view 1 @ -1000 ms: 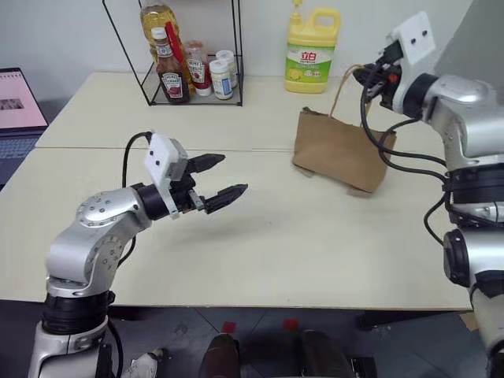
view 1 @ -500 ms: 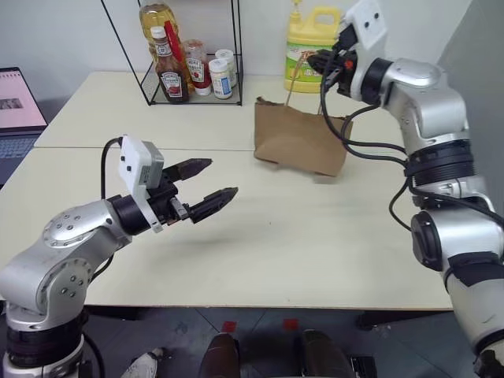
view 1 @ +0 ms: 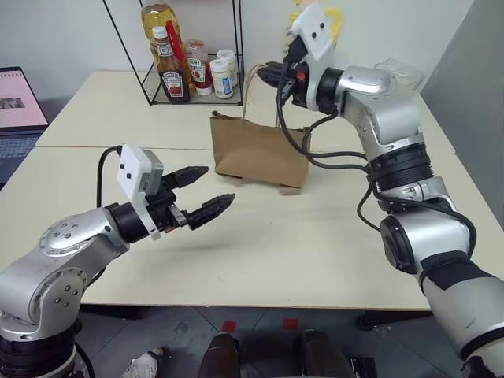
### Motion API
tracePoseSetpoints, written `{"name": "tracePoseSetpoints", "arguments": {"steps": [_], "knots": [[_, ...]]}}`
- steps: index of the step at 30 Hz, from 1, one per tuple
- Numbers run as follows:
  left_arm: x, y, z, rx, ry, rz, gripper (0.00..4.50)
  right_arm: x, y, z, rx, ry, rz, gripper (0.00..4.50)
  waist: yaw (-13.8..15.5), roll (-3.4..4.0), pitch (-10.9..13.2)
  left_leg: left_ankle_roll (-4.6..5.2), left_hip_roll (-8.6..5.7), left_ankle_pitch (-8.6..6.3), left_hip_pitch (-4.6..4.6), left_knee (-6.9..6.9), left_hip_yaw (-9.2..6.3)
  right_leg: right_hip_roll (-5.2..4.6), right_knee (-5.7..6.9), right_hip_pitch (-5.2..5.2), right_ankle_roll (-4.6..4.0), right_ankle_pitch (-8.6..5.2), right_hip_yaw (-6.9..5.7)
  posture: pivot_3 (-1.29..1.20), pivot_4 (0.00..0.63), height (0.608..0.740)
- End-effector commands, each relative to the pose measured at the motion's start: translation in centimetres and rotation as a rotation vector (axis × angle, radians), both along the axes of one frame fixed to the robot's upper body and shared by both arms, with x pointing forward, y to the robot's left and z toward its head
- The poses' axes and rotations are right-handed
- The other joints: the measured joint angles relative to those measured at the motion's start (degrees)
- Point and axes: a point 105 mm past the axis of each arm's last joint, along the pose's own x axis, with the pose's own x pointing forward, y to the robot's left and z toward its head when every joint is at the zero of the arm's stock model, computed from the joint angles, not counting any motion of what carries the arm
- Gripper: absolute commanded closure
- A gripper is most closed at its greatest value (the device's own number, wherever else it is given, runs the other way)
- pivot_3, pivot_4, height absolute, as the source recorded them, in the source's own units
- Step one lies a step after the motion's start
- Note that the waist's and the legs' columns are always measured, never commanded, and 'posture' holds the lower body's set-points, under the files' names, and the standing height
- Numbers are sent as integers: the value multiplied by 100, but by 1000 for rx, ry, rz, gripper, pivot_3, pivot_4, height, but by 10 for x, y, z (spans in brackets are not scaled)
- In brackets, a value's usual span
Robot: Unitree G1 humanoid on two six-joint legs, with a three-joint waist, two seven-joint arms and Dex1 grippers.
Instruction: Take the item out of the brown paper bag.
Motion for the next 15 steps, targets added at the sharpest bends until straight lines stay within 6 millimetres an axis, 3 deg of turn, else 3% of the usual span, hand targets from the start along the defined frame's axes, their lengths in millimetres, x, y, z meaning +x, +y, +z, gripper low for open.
{"name": "tracePoseSetpoints", "arguments": {"steps": [1,15], "knots": [[-6,-3,12,13,-65,-14,0,-15,9,24,-14,-143,55,4441,-2,0,0,0,0,0,0,0,0,0,2,0,0,0,0,0,150,740],[-12,10,16,21,-82,45,0,-11,14,13,-47,-141,74,4441,-28,0,0,0,1,0,1,1,0,1,13,-5,-1,0,2,0,150,740]]}}
